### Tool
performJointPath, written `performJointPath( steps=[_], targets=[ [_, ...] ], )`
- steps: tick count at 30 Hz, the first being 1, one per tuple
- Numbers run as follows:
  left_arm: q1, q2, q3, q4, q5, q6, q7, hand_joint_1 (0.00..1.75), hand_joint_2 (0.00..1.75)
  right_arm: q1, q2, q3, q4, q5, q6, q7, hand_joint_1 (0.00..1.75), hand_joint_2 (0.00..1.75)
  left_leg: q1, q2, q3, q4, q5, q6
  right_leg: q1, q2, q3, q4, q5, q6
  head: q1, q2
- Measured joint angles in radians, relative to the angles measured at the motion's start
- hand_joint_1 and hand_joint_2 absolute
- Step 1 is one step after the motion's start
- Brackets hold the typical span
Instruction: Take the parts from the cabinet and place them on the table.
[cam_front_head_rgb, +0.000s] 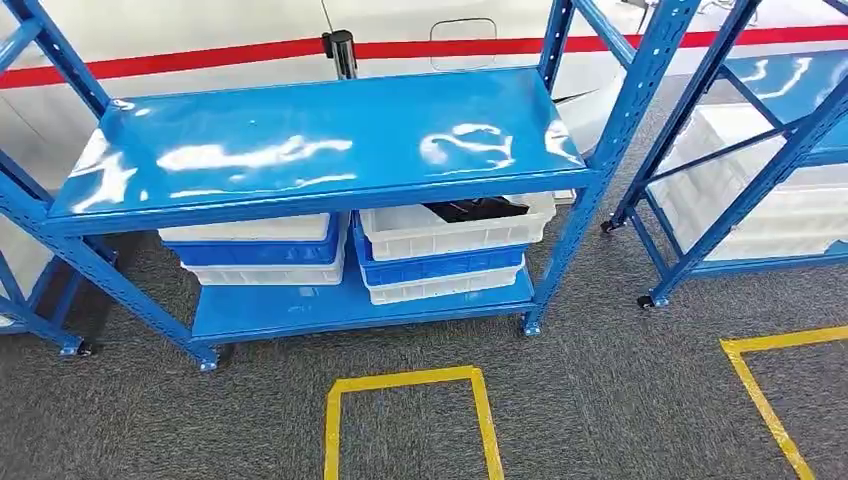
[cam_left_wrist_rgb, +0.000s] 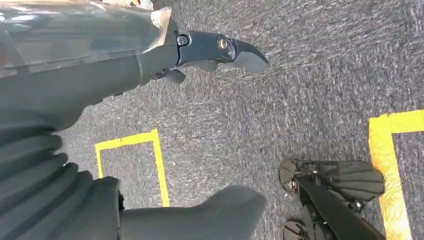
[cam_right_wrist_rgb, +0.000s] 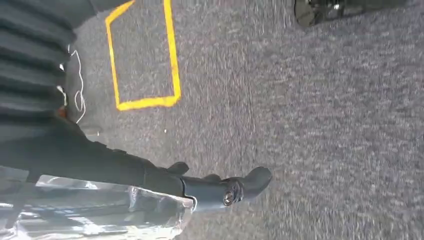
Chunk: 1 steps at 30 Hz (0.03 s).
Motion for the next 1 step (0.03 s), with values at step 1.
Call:
performJointPath(
  steps=[1],
  targets=[
    [0.005,0.003,-0.018,-0.005,0.023,-0.005,0.001,0.0,0.0,0.005,-0.003,0.003,-0.005,-0.01,0.015,-0.002,0.0,1.75,0.0,0.0,0.0,0.0,0.0,0.0,0.0,0.0,0.0,0.0,0.0,0.0,0.0,0.0]
  ],
)
